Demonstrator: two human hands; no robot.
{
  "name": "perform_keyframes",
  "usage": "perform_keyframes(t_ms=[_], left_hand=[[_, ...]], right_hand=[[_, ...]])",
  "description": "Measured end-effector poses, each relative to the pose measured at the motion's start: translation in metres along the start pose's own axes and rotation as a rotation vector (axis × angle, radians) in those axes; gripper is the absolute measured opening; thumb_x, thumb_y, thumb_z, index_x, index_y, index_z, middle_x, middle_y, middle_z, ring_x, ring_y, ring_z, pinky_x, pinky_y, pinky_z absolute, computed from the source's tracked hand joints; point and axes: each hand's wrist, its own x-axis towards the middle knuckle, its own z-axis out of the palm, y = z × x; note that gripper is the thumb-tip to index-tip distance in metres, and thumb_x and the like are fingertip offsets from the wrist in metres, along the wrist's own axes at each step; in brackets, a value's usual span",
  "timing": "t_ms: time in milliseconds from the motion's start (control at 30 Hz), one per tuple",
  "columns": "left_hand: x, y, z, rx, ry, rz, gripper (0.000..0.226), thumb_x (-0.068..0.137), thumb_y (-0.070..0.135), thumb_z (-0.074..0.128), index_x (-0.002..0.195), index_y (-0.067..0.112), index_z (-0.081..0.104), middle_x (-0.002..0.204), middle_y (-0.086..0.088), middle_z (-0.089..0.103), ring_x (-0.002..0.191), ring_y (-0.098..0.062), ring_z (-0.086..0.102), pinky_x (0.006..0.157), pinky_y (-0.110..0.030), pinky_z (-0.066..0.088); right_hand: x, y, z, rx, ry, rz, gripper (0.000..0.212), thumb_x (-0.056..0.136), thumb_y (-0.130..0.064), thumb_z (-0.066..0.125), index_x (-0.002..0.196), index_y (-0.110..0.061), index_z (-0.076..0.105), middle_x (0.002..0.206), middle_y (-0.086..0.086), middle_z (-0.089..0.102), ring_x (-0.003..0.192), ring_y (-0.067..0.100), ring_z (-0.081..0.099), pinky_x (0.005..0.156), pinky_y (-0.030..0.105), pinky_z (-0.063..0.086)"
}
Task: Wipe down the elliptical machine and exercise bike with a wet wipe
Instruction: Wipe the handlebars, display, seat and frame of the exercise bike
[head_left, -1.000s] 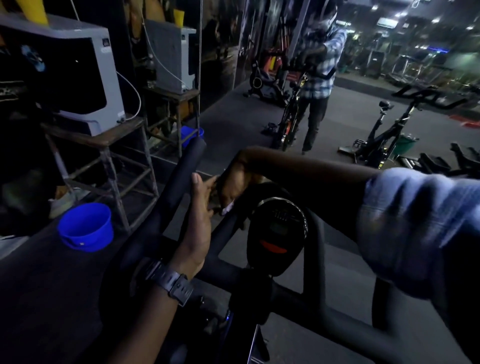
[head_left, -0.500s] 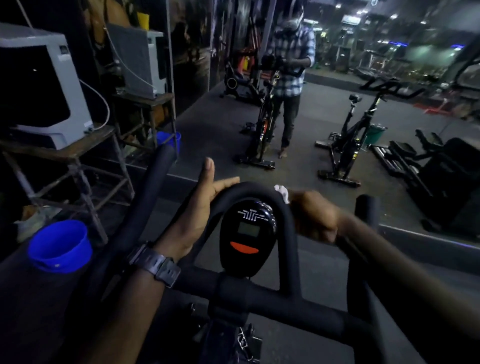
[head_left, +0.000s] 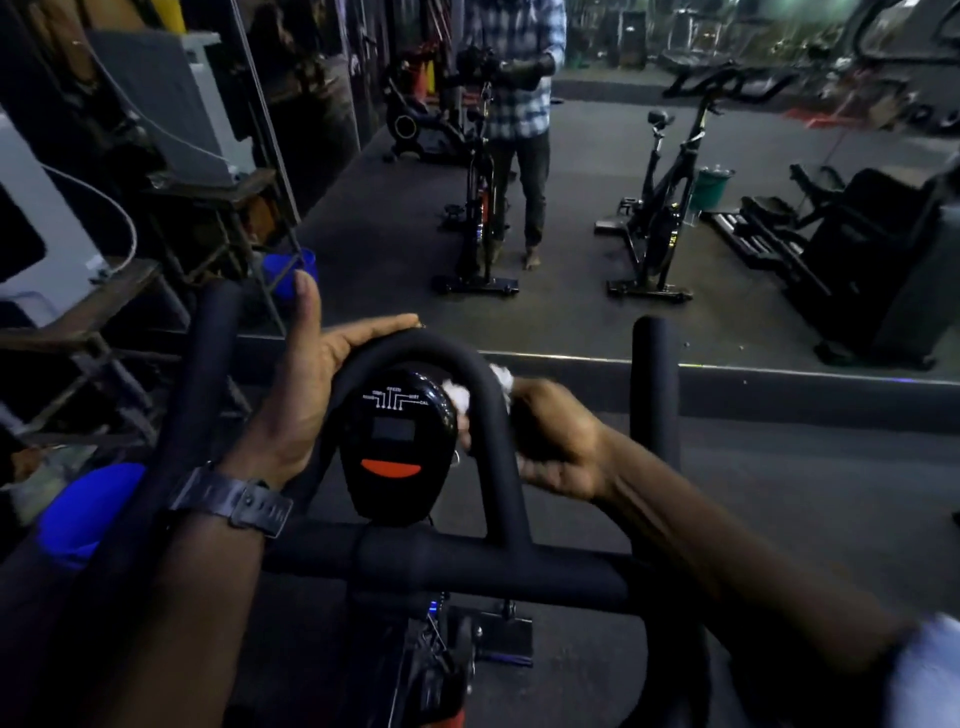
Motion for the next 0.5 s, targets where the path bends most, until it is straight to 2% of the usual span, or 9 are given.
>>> perform_keyframes(t_ms=[67,133,167,233,300,367,433,500], left_hand=[[-0.001,0.0,0.001,0.015,0.006,0.006,0.098,0.096,0.072,0.001,0.128,0.005,0.065,0.114,-0.014,0.076,0.11,-0.024,0.072,0.087,-0.032,0.059],[-0.002,0.001,0.001,0.021,0.012,0.01,0.098,0.097,0.072,0.0,0.127,0.006,0.066,0.114,-0.013,0.076,0.111,-0.024,0.072,0.088,-0.031,0.059],[-0.003,0.001,0.002,0.025,0.017,0.012,0.098,0.097,0.072,0.0,0.126,0.006,0.066,0.114,-0.013,0.076,0.111,-0.024,0.072,0.089,-0.032,0.059],[-0.003,0.002,0.003,0.025,0.022,0.008,0.099,0.096,0.072,-0.001,0.127,0.006,0.066,0.115,-0.014,0.076,0.112,-0.025,0.071,0.093,-0.036,0.059],[-0.005,0.001,0.005,0.009,0.027,0.006,0.099,0.096,0.073,0.0,0.128,0.006,0.065,0.116,-0.015,0.075,0.114,-0.027,0.07,0.095,-0.037,0.058],[-0.006,0.0,0.006,-0.004,0.031,0.006,0.098,0.096,0.073,0.001,0.129,0.006,0.065,0.117,-0.016,0.075,0.114,-0.029,0.07,0.099,-0.04,0.057],[-0.006,-0.002,0.005,0.006,0.038,0.012,0.097,0.097,0.072,0.0,0.129,0.007,0.065,0.118,-0.014,0.075,0.115,-0.028,0.069,0.103,-0.043,0.053],[-0.006,-0.003,0.005,0.016,0.056,0.026,0.095,0.097,0.071,0.0,0.13,0.008,0.064,0.119,-0.013,0.075,0.116,-0.026,0.069,0.103,-0.041,0.053]], right_hand=[[-0.017,0.029,-0.023,-0.295,0.054,0.032,0.033,0.097,-0.025,0.048,0.116,-0.007,0.068,0.118,0.015,0.068,0.098,0.021,0.07,0.099,0.043,0.052],[-0.028,0.044,-0.036,-0.42,0.059,0.042,0.033,0.096,-0.013,0.048,0.12,0.003,0.064,0.129,0.024,0.061,0.119,0.033,0.061,0.108,0.048,0.044],[-0.031,0.04,-0.034,-0.428,0.066,0.018,0.031,0.097,-0.005,0.044,0.12,0.009,0.06,0.129,0.026,0.06,0.121,0.037,0.058,0.106,0.047,0.045],[-0.033,0.019,-0.021,-0.396,0.058,-0.061,0.032,0.1,0.0,0.036,0.116,0.009,0.062,0.119,0.023,0.067,0.109,0.028,0.066,0.093,0.038,0.055],[-0.025,-0.008,-0.005,-0.263,0.024,-0.141,0.037,0.1,-0.001,0.032,0.119,0.004,0.063,0.116,0.018,0.069,0.101,0.019,0.069,0.085,0.028,0.056],[-0.021,-0.017,0.005,-0.228,0.009,-0.21,0.038,0.097,0.0,0.035,0.123,0.003,0.062,0.122,0.016,0.067,0.111,0.019,0.065,0.092,0.027,0.052],[-0.029,-0.002,0.003,-0.279,0.024,-0.278,0.032,0.093,-0.003,0.045,0.113,-0.001,0.07,0.116,0.011,0.07,0.111,0.023,0.064,0.098,0.031,0.048],[-0.055,0.021,-0.003,-0.382,0.001,-0.258,0.03,0.092,0.0,0.047,0.106,-0.007,0.073,0.109,0.007,0.071,0.107,0.029,0.065,0.091,0.032,0.05]])
